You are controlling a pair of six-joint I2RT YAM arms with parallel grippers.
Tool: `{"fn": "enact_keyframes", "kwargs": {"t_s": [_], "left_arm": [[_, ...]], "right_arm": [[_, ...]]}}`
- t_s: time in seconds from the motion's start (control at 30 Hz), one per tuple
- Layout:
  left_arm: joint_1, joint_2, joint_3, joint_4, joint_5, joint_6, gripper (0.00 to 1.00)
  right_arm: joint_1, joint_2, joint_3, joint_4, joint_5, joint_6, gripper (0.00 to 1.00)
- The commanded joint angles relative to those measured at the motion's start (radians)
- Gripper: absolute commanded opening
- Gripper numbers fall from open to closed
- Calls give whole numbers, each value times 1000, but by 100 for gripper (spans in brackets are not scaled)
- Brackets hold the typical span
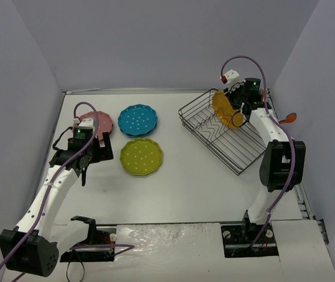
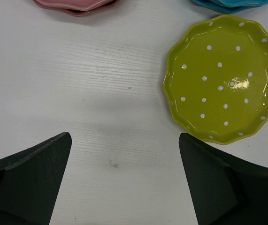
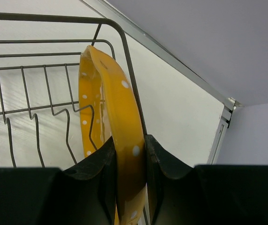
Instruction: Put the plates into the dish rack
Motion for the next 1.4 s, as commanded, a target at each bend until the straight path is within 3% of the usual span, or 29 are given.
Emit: {"fn": "enact_keyframes", "kwargs": {"t_s": [0.0,0.1,0.37,0.53,0.7,0.83,0.9,1.07,1.23,1.37], "left_arm": [[7,-5,28,36,-10,-1,97],[7,0,28,36,-5,-6,97],[8,5,23,33,1,-27,97],[7,26,6,34,27,-97,97],[8,58,-44,79,91,-214,97],[8,90,-112,176,115,-313,97],[8,128,-127,223,126,-341,97],[2,239,-115,305,173,-385,97],[-17,363,-100,384,170,-422,96],[-29,431,-56,345,148,-430,91]], "right_arm": [[-5,-41,20,214,-35,66,34],[-7,-56,23,215,-35,76,51],[-6,-155,4,225,-19,166,74],[16,-339,-71,291,4,409,91],[166,-505,-200,307,50,604,98],[297,-641,-455,521,29,808,100],[357,-672,-517,544,61,887,100],[520,-725,-639,548,155,908,100],[586,-728,-744,568,170,983,100],[615,-732,-810,629,163,1028,100]]}}
